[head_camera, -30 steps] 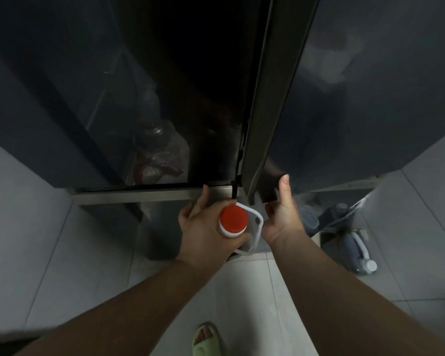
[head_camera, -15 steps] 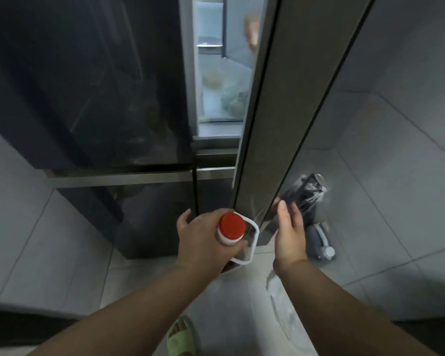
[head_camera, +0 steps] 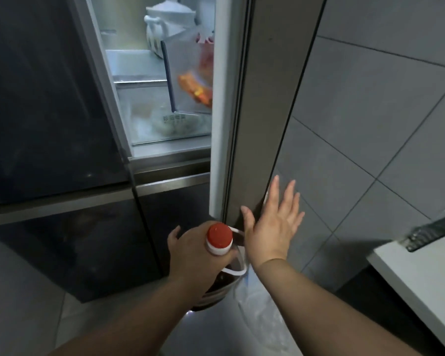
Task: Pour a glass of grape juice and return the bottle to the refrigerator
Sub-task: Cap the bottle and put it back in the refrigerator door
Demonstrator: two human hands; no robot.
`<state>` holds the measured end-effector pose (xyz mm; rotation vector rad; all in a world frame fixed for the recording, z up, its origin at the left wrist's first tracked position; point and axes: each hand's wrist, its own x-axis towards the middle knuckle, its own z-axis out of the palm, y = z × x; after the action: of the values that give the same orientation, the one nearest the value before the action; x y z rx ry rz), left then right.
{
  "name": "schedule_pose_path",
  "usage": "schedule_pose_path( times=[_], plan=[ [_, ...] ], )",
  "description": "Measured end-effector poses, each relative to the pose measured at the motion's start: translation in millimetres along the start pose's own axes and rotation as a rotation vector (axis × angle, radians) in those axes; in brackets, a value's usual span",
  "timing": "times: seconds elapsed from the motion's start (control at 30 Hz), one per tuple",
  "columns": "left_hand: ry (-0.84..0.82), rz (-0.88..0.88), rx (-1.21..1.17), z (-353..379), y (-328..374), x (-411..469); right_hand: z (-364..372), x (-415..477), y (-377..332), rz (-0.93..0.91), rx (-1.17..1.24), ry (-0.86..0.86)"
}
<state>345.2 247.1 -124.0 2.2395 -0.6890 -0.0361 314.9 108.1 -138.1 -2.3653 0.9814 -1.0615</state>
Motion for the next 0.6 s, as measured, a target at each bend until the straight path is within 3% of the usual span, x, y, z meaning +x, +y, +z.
schedule_pose_path(
  times=[0.07, 0.17, 0.33, 0.43, 0.6],
  plan=[
    [0.01, 0.047, -0.008, 3.6, 13.0, -3.2, -22.0, 3.3, 0.4, -0.077, 0.054, 0.145],
    [0.025, 0.126, -0.06, -0.2, 35.7, -3.3, -60.6, 22.2, -20.2, -0.405, 0.107, 0.292],
    [0.11, 0.14, -0.206, -27.9, 79.8, 15.4, -112.8, 89.1, -81.0, -0.765, -0.067, 0.299],
    [0.135, 0.114, -0.304, -50.0, 106.4, 31.0, -122.1, 128.4, -110.2, -0.789, -0.22, 0.202],
    [0.256, 0.153, -0.272, -82.9, 143.1, 68.6, -123.2, 176.3, -111.0, -0.616, -0.413, 0.131]
  ],
)
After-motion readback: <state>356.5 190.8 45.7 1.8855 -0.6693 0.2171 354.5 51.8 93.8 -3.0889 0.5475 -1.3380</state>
